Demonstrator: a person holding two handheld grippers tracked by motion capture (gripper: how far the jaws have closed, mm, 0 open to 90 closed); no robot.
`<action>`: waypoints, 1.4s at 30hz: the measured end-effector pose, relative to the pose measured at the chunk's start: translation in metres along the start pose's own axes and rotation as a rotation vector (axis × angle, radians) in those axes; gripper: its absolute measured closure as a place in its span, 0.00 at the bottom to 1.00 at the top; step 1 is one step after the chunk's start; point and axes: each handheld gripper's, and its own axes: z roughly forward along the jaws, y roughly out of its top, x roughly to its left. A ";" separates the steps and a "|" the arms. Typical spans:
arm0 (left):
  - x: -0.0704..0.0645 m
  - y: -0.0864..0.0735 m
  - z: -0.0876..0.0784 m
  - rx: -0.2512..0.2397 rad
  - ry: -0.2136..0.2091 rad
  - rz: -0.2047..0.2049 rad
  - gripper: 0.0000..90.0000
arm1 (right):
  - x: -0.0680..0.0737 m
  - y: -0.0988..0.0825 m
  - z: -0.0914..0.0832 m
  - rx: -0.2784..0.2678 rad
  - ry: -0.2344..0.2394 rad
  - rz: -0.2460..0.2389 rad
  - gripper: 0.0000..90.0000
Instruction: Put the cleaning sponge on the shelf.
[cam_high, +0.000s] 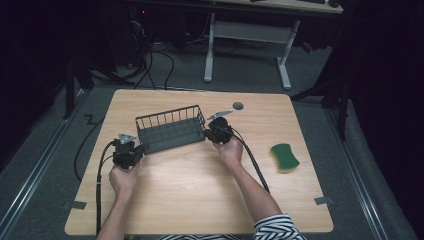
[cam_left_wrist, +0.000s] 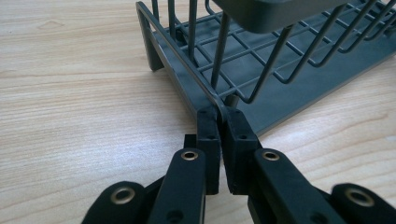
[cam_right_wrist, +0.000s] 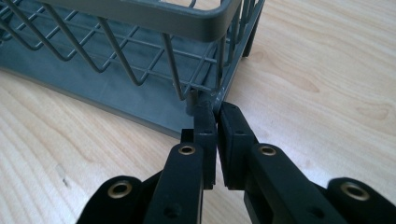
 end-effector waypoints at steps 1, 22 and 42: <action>-0.001 0.000 0.000 0.006 -0.004 0.010 0.96 | -0.001 -0.001 -0.001 0.005 0.004 -0.002 0.96; -0.044 -0.004 -0.008 0.046 -0.122 0.127 0.96 | -0.019 -0.043 -0.048 0.020 0.011 0.007 0.96; -0.069 -0.026 -0.026 0.044 -0.167 0.180 0.96 | -0.003 -0.092 -0.094 0.032 0.039 -0.021 0.96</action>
